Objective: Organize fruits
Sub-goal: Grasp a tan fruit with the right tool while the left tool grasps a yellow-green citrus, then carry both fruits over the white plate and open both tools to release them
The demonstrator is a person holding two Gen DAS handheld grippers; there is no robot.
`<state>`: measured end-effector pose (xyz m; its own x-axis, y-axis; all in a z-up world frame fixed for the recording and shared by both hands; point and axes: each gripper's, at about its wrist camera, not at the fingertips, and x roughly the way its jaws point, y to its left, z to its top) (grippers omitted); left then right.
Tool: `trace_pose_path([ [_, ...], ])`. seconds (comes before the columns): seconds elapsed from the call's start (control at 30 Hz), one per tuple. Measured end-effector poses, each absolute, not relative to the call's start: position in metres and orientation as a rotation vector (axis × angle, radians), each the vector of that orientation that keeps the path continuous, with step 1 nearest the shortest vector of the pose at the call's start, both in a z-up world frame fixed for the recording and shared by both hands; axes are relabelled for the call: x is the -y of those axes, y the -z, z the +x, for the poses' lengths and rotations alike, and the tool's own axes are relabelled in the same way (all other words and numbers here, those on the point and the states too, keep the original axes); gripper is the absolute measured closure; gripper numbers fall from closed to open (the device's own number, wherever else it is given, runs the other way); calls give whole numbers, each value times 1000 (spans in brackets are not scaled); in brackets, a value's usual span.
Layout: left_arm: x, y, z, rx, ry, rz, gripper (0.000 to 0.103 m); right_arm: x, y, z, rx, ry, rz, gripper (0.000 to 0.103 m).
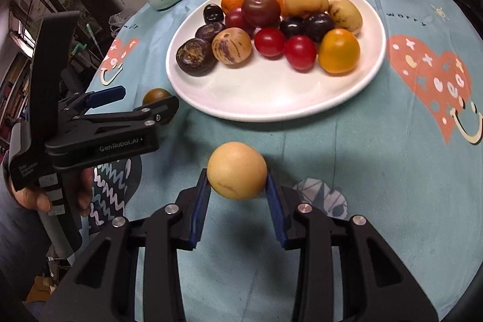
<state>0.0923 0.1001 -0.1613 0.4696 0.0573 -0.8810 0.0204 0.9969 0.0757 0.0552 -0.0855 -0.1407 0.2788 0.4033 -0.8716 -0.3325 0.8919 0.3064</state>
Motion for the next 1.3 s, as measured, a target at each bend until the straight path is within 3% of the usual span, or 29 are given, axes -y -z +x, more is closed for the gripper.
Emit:
trace_pose_path([
  [0.03, -101, 163, 93, -1087, -24, 80, 7, 86, 141, 55, -1192, -490, 71, 66],
  [0.07, -101, 165, 95, -1092, -24, 81, 18, 86, 142, 55, -1192, -489, 74, 66],
  [0.1, -103, 167, 96, -1108, -14, 74, 43, 86, 142, 54, -1192, -489, 75, 66],
  [0.17, -105, 170, 98, -1142, 16, 26, 59, 88, 141, 52, -1189, -488, 77, 66],
  [1.3, -22, 45, 21, -906, 33, 166, 58, 139, 76, 23, -1009, -564, 84, 66],
])
